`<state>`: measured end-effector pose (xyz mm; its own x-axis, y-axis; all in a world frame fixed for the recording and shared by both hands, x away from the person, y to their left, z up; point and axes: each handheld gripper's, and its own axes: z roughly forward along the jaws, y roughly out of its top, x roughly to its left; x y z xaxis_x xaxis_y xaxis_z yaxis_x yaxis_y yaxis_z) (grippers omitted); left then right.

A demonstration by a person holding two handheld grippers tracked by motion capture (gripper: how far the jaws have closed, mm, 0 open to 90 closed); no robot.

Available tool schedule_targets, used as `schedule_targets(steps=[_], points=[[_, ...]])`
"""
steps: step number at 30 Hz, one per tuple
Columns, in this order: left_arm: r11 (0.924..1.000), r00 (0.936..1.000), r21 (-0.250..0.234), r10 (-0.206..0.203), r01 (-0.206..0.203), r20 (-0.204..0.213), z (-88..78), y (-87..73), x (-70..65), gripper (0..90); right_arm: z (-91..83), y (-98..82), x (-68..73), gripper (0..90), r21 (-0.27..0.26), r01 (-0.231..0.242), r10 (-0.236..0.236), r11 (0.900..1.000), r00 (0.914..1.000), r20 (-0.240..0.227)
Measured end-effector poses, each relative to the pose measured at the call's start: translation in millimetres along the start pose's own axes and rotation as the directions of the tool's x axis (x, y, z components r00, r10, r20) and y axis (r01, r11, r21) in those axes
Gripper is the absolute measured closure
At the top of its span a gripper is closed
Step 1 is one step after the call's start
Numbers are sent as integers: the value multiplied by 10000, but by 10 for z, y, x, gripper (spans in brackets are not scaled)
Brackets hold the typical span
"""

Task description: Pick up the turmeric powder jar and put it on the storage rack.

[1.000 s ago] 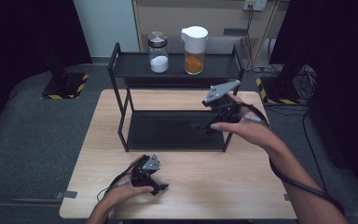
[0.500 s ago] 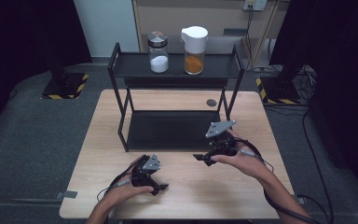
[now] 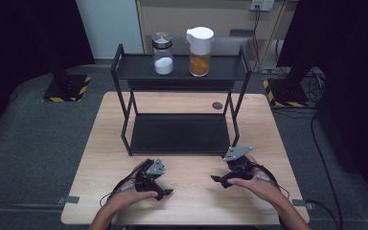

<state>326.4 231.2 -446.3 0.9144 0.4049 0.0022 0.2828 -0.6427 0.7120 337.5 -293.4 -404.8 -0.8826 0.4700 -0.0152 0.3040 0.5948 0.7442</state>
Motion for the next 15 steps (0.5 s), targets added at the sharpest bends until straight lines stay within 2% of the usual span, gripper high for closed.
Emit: schedule_targets(steps=[5,9,10,12,15], points=[[10000,10000,-3,-5,5,-1,0,0,0,0,-115,-251,-40,87,-209,-478,486,9986,9979,422],[10000,10000,-2,-3,3,-2,0,0,0,0,-202,-398,-79,81,-260,-1028,1045,9944,9913,804],[10000,10000,-3,-4,4,-1,0,-1,0,0,-202,-398,-79,81,-260,-1028,1045,9944,9913,804],[10000,10000,-1,-3,3,-2,0,0,-1,0,-213,-459,-91,81,-160,-1323,1333,9911,9832,1245],[10000,10000,-3,-8,8,-10,0,-1,-3,0,-202,-517,-119,74,-185,-1668,1677,9858,9736,1547]])
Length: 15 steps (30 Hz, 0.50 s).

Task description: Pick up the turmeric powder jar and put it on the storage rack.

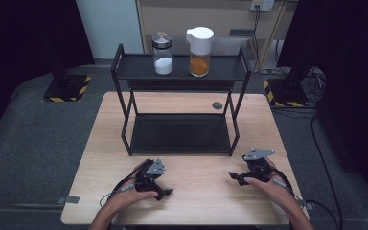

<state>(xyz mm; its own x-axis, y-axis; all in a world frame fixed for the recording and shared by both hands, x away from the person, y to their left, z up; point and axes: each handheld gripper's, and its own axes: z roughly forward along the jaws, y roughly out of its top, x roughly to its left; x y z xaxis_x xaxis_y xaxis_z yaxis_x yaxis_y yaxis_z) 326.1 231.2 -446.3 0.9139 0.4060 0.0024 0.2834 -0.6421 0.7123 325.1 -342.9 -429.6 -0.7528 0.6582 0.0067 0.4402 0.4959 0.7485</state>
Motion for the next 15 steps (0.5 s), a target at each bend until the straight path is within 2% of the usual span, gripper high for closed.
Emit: schedule_targets(steps=[6,12,15], points=[[10000,10000,2,-1,1,1,0,0,0,0,32,-76,-36,63,170,-499,484,9986,9956,805],[10000,10000,3,0,0,1,0,0,0,0,82,-155,-44,48,323,-587,545,9978,9917,1166],[10000,10000,4,3,-3,2,0,1,1,0,84,-192,-86,40,214,-788,762,9967,9917,1036]])
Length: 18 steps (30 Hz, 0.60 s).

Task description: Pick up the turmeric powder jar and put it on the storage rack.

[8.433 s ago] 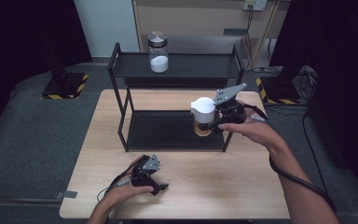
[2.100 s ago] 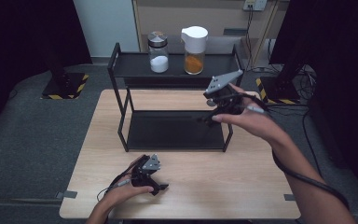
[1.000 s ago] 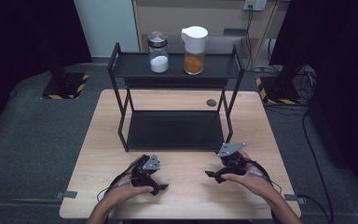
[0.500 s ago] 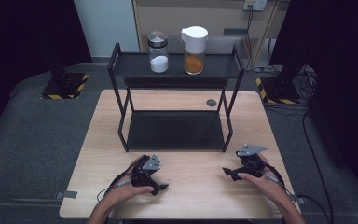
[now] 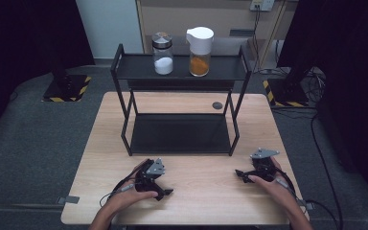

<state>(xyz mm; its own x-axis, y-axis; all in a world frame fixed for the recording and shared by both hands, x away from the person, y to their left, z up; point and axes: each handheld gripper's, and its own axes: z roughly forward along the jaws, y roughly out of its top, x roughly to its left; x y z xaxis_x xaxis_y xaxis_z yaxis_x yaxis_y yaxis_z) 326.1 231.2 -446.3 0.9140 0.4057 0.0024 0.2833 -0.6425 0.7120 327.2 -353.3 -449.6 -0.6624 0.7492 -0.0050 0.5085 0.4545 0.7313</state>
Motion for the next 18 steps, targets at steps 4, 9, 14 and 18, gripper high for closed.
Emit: schedule_targets(steps=[4,9,14,18], points=[[10000,10000,-1,-2,2,2,0,0,0,0,3,2,-8,37,8,-17,17,10000,10000,-38],[10000,10000,-3,0,0,0,0,-1,-1,0,4,2,-2,35,8,-36,36,10000,10000,-19],[10000,10000,-6,-2,2,-4,0,-1,-1,0,4,2,1,35,10,-37,37,10000,10000,-9],[10000,10000,-3,-6,6,-11,0,-1,-3,0,4,2,2,34,11,-42,42,10000,10000,-6]])
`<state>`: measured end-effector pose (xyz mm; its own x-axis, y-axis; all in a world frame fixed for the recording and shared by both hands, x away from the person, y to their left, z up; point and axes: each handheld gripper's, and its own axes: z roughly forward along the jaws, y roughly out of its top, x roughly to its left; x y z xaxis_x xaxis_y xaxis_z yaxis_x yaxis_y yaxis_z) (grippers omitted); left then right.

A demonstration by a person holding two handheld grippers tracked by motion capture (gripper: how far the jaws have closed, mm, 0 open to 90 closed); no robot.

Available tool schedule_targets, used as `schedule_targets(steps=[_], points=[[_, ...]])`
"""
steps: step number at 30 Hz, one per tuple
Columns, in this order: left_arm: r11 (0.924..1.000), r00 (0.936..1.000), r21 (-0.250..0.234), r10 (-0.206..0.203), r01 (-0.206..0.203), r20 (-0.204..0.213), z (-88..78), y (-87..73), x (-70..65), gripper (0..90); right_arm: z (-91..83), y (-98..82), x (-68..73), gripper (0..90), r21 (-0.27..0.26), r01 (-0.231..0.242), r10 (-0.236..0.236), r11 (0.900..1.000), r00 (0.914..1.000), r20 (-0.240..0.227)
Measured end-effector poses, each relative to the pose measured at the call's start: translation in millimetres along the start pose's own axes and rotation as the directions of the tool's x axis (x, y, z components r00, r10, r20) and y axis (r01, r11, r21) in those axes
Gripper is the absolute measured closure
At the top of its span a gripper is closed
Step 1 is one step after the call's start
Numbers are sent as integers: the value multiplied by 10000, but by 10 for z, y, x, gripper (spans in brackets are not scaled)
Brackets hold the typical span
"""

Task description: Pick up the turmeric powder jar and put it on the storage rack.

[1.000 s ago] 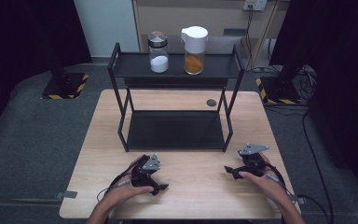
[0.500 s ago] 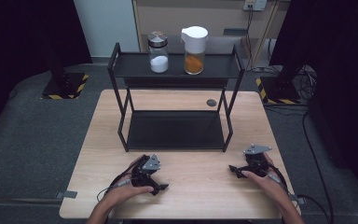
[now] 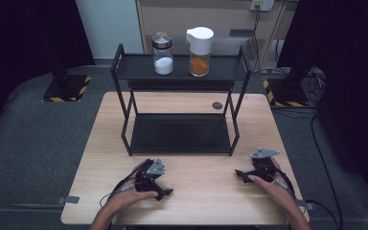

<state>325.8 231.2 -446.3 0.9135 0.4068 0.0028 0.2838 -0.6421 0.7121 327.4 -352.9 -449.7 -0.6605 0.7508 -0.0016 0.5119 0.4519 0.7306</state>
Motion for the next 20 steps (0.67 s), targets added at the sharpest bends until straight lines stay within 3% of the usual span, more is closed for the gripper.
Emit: schedule_targets(steps=[20], points=[[10000,10000,-3,-8,8,2,0,0,0,0,0,1,20,32,8,-50,50,10000,10000,75]])
